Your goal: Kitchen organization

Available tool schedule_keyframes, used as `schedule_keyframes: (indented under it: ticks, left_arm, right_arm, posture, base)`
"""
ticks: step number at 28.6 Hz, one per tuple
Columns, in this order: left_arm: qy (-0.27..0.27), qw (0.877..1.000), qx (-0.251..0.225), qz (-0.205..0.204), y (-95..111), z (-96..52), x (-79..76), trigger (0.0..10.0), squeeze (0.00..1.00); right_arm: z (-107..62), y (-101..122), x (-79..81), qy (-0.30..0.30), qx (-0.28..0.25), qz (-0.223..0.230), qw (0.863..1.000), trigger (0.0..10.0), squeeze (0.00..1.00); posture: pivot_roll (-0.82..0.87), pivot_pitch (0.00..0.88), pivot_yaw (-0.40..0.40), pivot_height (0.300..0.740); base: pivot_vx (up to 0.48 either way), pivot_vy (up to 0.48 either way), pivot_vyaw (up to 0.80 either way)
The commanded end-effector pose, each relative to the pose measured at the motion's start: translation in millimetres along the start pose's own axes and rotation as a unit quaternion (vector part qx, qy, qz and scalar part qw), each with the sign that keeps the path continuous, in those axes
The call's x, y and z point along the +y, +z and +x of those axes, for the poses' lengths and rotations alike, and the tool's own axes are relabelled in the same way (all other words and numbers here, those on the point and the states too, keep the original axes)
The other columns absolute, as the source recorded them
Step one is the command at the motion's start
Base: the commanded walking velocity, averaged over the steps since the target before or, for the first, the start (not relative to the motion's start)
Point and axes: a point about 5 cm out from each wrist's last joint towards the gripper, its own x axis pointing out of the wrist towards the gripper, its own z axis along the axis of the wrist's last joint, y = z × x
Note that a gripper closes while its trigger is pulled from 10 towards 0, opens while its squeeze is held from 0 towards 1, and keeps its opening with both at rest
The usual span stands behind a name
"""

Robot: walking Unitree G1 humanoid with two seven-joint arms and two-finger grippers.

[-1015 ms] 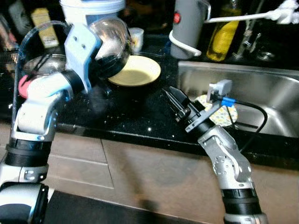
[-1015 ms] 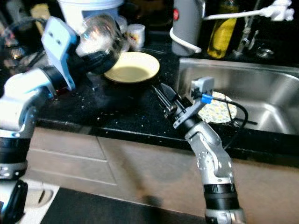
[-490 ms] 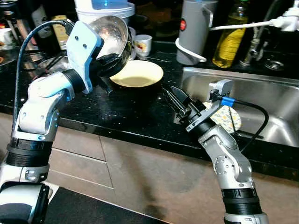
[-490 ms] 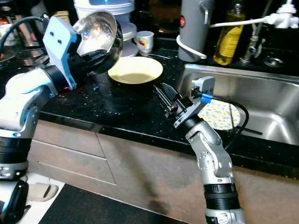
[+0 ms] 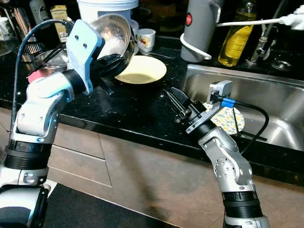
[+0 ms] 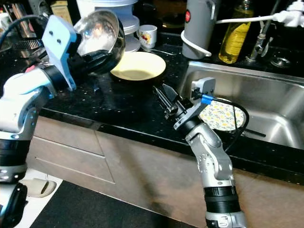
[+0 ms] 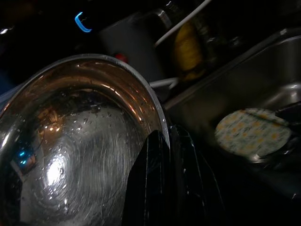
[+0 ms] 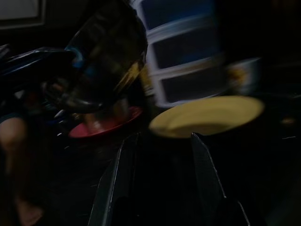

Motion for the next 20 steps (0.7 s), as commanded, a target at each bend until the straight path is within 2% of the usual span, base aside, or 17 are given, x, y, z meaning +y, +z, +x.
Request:
schedule_keyframes:
  ticks: [1, 8, 10, 20]
  left_arm:
    - [-0.004, 1.0, -0.012, 0.01, 6.5, 0.4, -0.4, 10.0, 0.0]
    - [-0.005, 1.0, -0.013, 0.01, 7.0, 0.4, -0.4, 10.0, 0.0]
    - [-0.005, 1.0, -0.015, 0.008, 7.3, 0.4, -0.4, 10.0, 0.0]
    - [0.0, 1.0, -0.009, 0.009, 2.8, 1.7, 2.4, 10.0, 0.0]
  right_arm:
    - [0.2, -1.0, -2.3, -0.011, 0.003, 0.002, 1.0, 10.0, 0.0]
    - [0.7, -0.8, -4.4, -0.018, 0.004, 0.003, 1.0, 10.0, 0.0]
    - [0.7, -1.0, -5.2, -0.022, 0.006, 0.003, 1.0, 10.0, 0.0]
    - [1.0, -3.1, -6.7, -0.026, 0.02, -0.003, 0.999, 10.0, 0.0]
  posture:
    - [0.08, 0.019, -0.027, 0.74]
    - [0.09, 0.021, -0.028, 0.74]
    - [0.09, 0.022, -0.028, 0.74]
    - [0.08, 0.021, -0.025, 0.74]
  base:
    - [0.0, -0.3, 0.0]
    - [0.0, -0.285, 0.0]
    - [0.0, 0.0, 0.0]
    - [0.0, 0.0, -0.79]
